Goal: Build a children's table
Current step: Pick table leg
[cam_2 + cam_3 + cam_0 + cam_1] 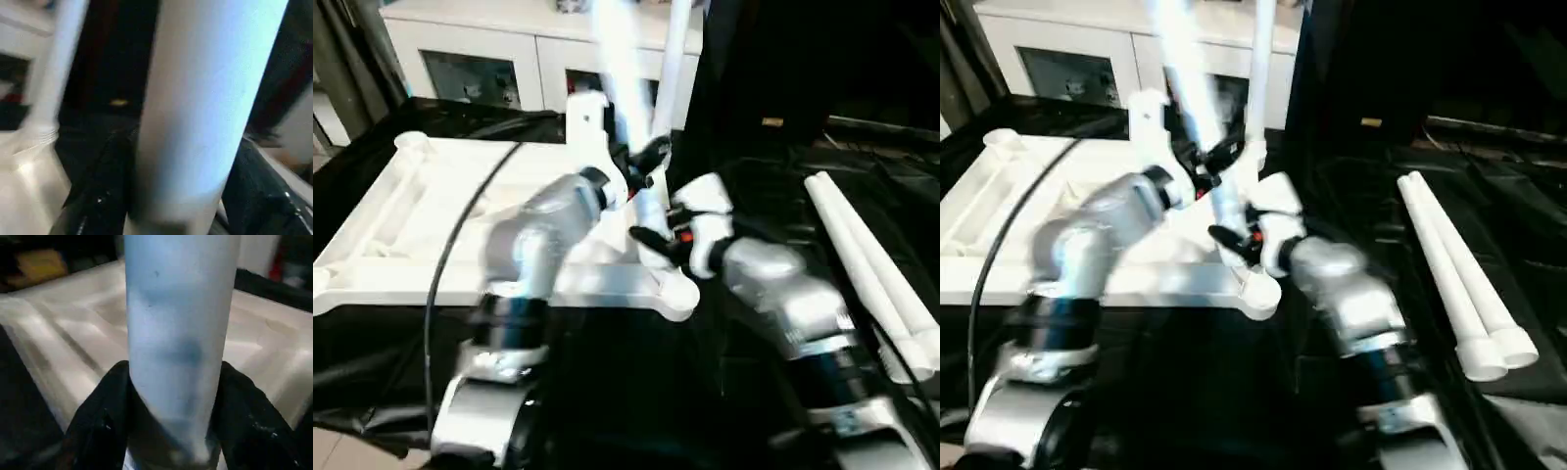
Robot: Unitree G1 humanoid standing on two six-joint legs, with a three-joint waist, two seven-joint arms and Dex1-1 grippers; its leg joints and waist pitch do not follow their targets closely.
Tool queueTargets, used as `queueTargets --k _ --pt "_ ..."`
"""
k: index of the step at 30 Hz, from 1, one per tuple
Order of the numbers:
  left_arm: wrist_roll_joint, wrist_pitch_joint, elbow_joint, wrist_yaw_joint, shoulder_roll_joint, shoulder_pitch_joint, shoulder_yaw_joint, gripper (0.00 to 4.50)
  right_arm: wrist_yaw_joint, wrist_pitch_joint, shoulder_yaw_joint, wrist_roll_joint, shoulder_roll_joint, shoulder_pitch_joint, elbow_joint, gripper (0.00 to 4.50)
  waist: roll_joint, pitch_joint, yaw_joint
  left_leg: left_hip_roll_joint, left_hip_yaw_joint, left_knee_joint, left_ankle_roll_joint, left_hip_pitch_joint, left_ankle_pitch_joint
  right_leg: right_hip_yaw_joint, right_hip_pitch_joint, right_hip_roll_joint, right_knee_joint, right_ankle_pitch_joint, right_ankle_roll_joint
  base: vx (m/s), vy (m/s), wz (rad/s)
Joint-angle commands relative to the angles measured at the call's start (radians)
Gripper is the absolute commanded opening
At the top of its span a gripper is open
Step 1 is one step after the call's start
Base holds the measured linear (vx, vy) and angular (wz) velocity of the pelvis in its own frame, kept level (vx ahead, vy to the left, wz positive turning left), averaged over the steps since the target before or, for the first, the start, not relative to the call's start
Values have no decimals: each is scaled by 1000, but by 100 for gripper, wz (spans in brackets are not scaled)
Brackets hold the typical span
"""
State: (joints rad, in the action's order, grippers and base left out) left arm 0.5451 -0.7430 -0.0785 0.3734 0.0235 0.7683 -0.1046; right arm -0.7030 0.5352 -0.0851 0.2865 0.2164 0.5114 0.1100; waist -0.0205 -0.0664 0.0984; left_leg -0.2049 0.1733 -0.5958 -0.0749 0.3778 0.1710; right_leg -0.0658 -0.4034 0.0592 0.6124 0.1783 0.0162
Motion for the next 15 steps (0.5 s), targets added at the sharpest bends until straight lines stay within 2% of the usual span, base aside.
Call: queueTargets --k 1,2,5,7,12,13,15 --pt "74 -48 21 64 3 -5 -17 298 -92 -9 22 69 21 -15 -42 196 0 81 4 -18 0 54 40 -13 111 46 66 69 -57 71 211 0 0 0" --pt "135 -82 23 105 9 -6 -45 297 -147 2 31 108 40 -29 -57 196 5 81 6 -19 -2 54 40 -12 111 45 66 69 -57 72 216 0 0 0" --pt "199 -129 42 176 30 -13 -50 297 -237 13 15 133 86 -53 -78 196 1 80 7 -18 -2 55 34 -14 138 43 65 68 -62 120 214 0 0 0" --pt "221 -155 70 251 63 -26 -18 297 -339 31 -16 157 146 -81 -105 196 6 78 8 -20 -3 56 28 -15 151 44 63 67 -67 148 201 0 0 0" --pt "246 -189 121 358 114 -56 52 297 -434 89 -25 226 201 -109 -142 195 3 75 10 -20 -4 58 24 -18 178 43 62 69 -74 227 180 0 0 0" --pt "255 -198 126 364 116 -59 55 269 -439 94 -23 234 203 -110 -144 195 3 77 12 -22 -5 58 21 -18 176 44 62 71 -73 235 180 0 0 0" --pt "267 -211 129 371 119 -65 57 259 -449 102 -26 243 211 -112 -149 195 3 76 11 -21 -5 58 17 -17 177 42 60 69 -77 249 174 0 0 0"
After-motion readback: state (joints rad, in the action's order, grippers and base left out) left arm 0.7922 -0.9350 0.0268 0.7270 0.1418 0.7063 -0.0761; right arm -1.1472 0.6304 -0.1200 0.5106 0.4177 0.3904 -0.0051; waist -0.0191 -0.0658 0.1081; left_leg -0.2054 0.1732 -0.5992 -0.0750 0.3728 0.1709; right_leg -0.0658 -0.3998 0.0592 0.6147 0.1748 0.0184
